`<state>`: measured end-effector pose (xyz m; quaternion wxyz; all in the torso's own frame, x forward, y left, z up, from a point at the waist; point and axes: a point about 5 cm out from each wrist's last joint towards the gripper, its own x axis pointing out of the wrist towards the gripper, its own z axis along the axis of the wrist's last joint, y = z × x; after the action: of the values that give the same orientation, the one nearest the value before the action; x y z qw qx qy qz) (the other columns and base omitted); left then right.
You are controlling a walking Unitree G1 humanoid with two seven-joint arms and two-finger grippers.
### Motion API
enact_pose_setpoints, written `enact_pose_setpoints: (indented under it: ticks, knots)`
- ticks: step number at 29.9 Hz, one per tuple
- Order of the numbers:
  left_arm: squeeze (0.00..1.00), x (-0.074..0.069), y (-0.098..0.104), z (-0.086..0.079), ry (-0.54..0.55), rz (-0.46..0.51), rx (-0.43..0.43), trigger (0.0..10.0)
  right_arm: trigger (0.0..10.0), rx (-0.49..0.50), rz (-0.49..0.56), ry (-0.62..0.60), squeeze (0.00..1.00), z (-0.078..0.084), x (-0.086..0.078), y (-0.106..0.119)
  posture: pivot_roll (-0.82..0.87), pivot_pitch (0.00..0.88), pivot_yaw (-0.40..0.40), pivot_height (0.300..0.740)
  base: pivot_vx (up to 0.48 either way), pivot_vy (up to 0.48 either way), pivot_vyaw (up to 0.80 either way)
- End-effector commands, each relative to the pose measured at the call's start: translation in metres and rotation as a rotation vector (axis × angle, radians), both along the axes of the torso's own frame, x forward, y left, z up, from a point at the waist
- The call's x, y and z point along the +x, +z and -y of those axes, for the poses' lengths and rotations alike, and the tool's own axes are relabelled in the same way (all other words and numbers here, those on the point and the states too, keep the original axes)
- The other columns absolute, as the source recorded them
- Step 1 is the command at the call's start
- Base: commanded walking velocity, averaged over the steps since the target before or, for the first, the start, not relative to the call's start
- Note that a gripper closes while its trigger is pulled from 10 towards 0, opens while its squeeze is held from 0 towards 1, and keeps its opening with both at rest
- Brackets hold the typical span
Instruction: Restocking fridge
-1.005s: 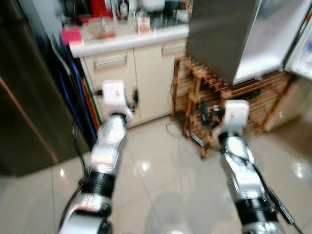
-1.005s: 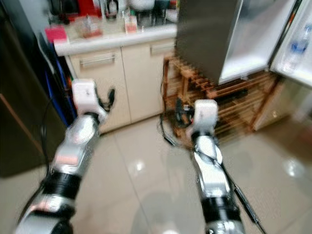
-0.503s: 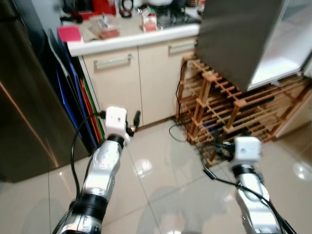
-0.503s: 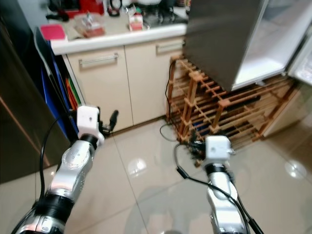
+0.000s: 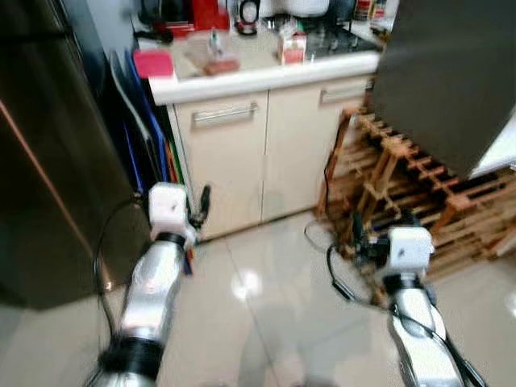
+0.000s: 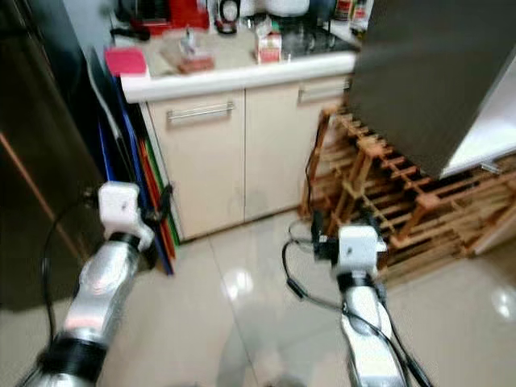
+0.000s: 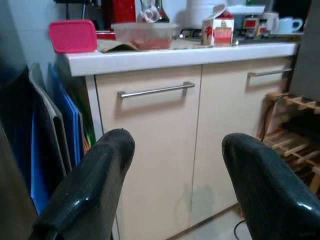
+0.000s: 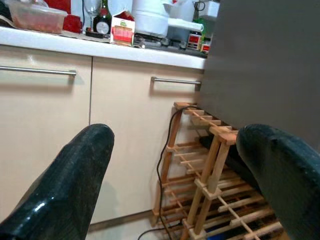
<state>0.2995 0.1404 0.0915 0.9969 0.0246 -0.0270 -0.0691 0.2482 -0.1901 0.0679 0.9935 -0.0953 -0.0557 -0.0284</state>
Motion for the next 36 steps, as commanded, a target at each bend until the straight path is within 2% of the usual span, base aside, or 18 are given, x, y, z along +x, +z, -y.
enact_pose_setpoints:
  ticks: [1, 4, 5, 6, 8, 11, 14, 18, 19, 21, 24, 27, 36]
  knots:
    - [0.0, 0.002, 0.002, -0.009, 0.017, -0.005, 0.028, 10.0, 10.0, 0.011, 0.01, 0.003, 0.0, -0.004, 0.005, 0.003, -0.07, 0.0, 0.004, 0.74, 0.48, 0.0, 0.79]
    - [0.0, 0.009, 0.01, -0.001, -0.021, 0.017, 0.086, 10.0, 10.0, 0.011, 0.023, 0.0, 0.0, -0.005, 0.009, 0.007, -0.07, 0.0, 0.009, 0.74, 0.48, 0.0, 0.79]
    - [0.0, 0.012, 0.015, 0.005, -0.049, 0.036, 0.131, 10.0, 10.0, 0.01, 0.028, -0.002, 0.0, -0.006, 0.012, 0.008, -0.07, 0.0, 0.012, 0.74, 0.48, 0.0, 0.79]
    - [0.0, 0.012, 0.015, 0.005, -0.049, 0.036, 0.131, 10.0, 10.0, 0.01, 0.028, -0.002, 0.0, -0.006, 0.012, 0.008, -0.07, 0.0, 0.012, 0.74, 0.48, 0.0, 0.79]
    - [0.0, 0.016, 0.022, 0.018, -0.106, 0.054, 0.14, 10.0, 10.0, 0.015, 0.033, -0.009, 0.0, -0.007, 0.015, 0.01, -0.06, 0.0, 0.018, 0.74, 0.461, 0.0, 0.79]
    - [0.0, 0.018, 0.029, 0.026, -0.133, 0.079, 0.171, 10.0, 10.0, 0.013, 0.029, -0.026, 0.0, -0.008, 0.02, 0.01, -0.06, 0.0, 0.023, 0.74, 0.43, -0.08, 0.69]
    - [0.0, 0.02, 0.031, 0.03, -0.151, 0.074, 0.142, 10.0, 10.0, 0.041, 0.026, -0.038, 0.0, -0.009, 0.024, 0.012, -0.06, 0.0, 0.027, 0.74, 0.414, -0.161, 0.16]
    - [0.0, 0.02, 0.031, 0.031, -0.165, 0.072, 0.138, 10.0, 10.0, 0.044, 0.029, -0.034, 0.0, -0.011, 0.028, 0.014, -0.07, 0.0, 0.028, 0.74, 0.437, -0.122, 0.0]
    - [0.0, 0.021, 0.028, 0.032, -0.16, 0.059, 0.171, 10.0, 10.0, 0.045, 0.031, -0.033, 0.0, -0.012, 0.029, 0.014, -0.07, 0.0, 0.027, 0.74, 0.0, 0.0, 0.0]
    - [0.0, 0.022, 0.028, 0.031, -0.162, 0.048, 0.128, 10.0, 10.0, 0.046, 0.038, -0.026, 0.0, -0.014, 0.032, 0.017, -0.06, 0.0, 0.027, 0.74, 0.0, 0.0, 0.0]
    - [0.0, 0.023, 0.031, 0.03, -0.154, 0.061, 0.127, 10.0, 10.0, 0.048, 0.046, -0.016, 0.0, -0.016, 0.034, 0.018, -0.06, 0.0, 0.025, 0.74, 0.0, 0.0, 0.0]
    - [0.0, 0.025, 0.034, 0.032, -0.146, 0.065, 0.148, 10.0, 10.0, 0.049, 0.056, -0.01, 0.0, -0.018, 0.038, 0.022, -0.06, 0.0, 0.025, 0.74, 0.359, -0.315, 0.0]
    - [0.0, 0.029, 0.035, 0.029, -0.118, 0.062, 0.138, 10.0, 10.0, 0.047, 0.079, 0.007, 0.0, -0.023, 0.041, 0.028, -0.07, 0.0, 0.025, 0.74, 0.359, -0.315, 0.0]
